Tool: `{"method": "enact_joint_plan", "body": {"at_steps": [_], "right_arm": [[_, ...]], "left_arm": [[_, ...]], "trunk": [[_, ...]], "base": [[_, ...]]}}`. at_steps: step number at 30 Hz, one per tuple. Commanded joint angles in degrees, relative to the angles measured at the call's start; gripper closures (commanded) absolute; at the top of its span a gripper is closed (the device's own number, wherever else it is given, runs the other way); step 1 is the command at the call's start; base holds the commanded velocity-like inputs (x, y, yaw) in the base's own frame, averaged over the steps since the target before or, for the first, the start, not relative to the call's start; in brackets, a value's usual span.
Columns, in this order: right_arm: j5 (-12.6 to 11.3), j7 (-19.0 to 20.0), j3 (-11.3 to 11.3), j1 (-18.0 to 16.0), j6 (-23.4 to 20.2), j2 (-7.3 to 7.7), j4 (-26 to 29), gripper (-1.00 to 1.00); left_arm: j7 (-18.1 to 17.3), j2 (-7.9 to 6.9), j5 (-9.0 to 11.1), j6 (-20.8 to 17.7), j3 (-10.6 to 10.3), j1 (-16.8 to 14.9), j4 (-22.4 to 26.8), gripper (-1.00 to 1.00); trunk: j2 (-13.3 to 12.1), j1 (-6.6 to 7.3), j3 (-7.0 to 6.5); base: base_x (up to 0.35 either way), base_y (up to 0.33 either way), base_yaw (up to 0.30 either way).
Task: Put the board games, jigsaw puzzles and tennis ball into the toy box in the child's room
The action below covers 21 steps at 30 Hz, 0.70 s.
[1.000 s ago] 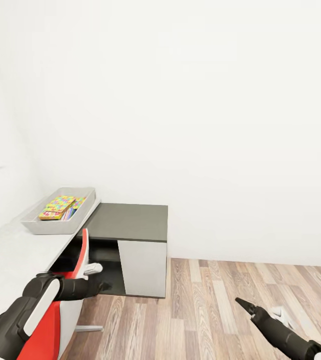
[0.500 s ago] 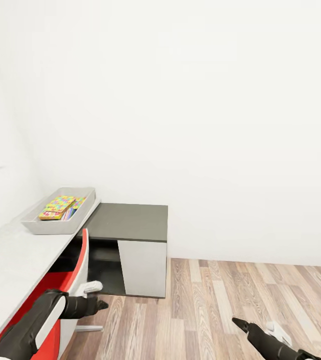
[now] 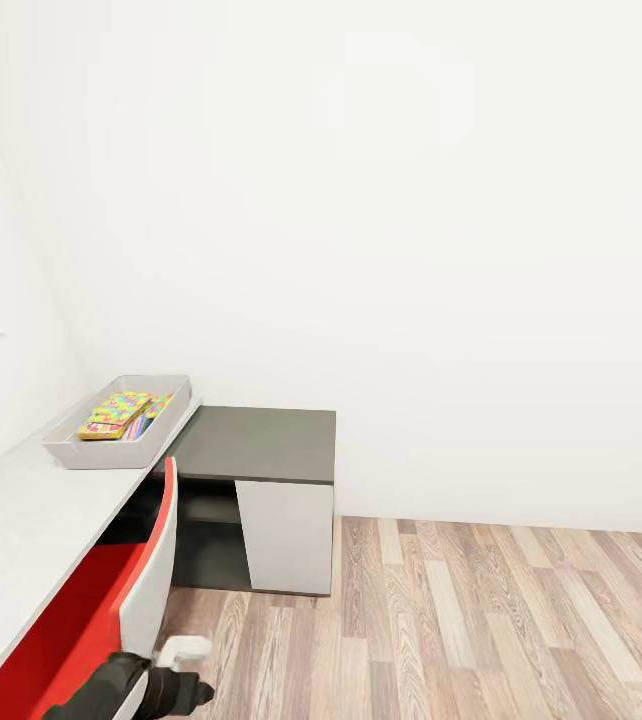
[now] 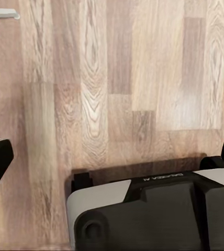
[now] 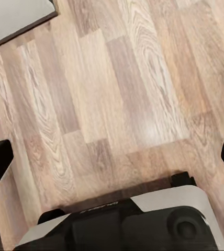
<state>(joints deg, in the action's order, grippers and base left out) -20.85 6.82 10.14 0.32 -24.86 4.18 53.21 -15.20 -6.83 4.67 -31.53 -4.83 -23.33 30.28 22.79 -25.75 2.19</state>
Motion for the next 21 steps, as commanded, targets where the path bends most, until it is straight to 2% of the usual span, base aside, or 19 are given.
{"method": "enact_joint_plan", "body": {"at_steps": [1,3,5,10,12,13,17,18,21], "right_arm": [[0.59,-0.09,-0.17,-0.02,1.04,-0.11,-1.81,-1.00],[2.06,-0.95,-0.74,-0.04,5.18,-0.57,-7.63,-1.00],[2.93,-1.82,-1.08,-0.05,9.48,-1.34,-13.70,-1.00],[3.60,-4.08,-1.43,-0.05,18.94,-2.48,-26.94,-1.00],[3.66,-4.82,-1.48,-0.05,21.39,-2.59,-30.33,-1.00],[3.71,-5.56,-1.56,-0.05,23.68,-2.65,-33.44,-1.00],[3.79,-6.85,-1.71,0.02,29.11,-2.72,-39.34,-1.00],[3.79,-7.10,-1.72,0.19,31.31,-2.67,-40.85,-1.00],[3.70,-7.35,-1.66,0.24,35.34,-2.53,-43.02,-1.00]], "left_arm": [[0.49,0.21,-0.31,1.09,-0.33,-0.05,-1.60,-1.00],[2.02,0.88,-2.29,4.86,-0.28,-0.05,-5.85,-1.00],[4.14,1.35,-3.45,8.31,-0.27,-0.05,-9.56,-1.00],[9.53,1.79,-4.41,15.89,-0.33,0.02,-17.41,-1.00],[10.71,1.83,-4.47,18.32,-0.34,0.08,-19.93,-1.00],[11.73,1.86,-4.51,21.00,-0.34,0.17,-22.52,-1.00],[14.34,1.78,-4.56,27.84,-0.41,0.94,-27.13,-1.00],[15.77,1.65,-4.55,30.00,-0.42,2.00,-28.01,-1.00],[18.96,1.44,-4.60,33.23,-0.39,5.25,-28.89,-1.00]], "trunk": [[0.13,-0.04,0.10],[0.13,-0.04,0.10],[0.13,-0.04,0.10],[0.13,-0.04,0.10],[0.13,-0.04,0.10],[0.13,-0.04,0.10],[0.13,-0.04,0.10],[0.13,-0.04,0.10],[0.13,-0.04,0.10]], "base": [[0.000,0.000,0.000],[0.000,0.000,0.000],[0.000,0.000,0.000],[0.000,0.000,0.000],[0.000,0.000,0.000],[0.000,0.000,0.000],[0.000,0.000,0.000],[0.000,0.000,0.000],[0.000,0.000,0.000]]}}
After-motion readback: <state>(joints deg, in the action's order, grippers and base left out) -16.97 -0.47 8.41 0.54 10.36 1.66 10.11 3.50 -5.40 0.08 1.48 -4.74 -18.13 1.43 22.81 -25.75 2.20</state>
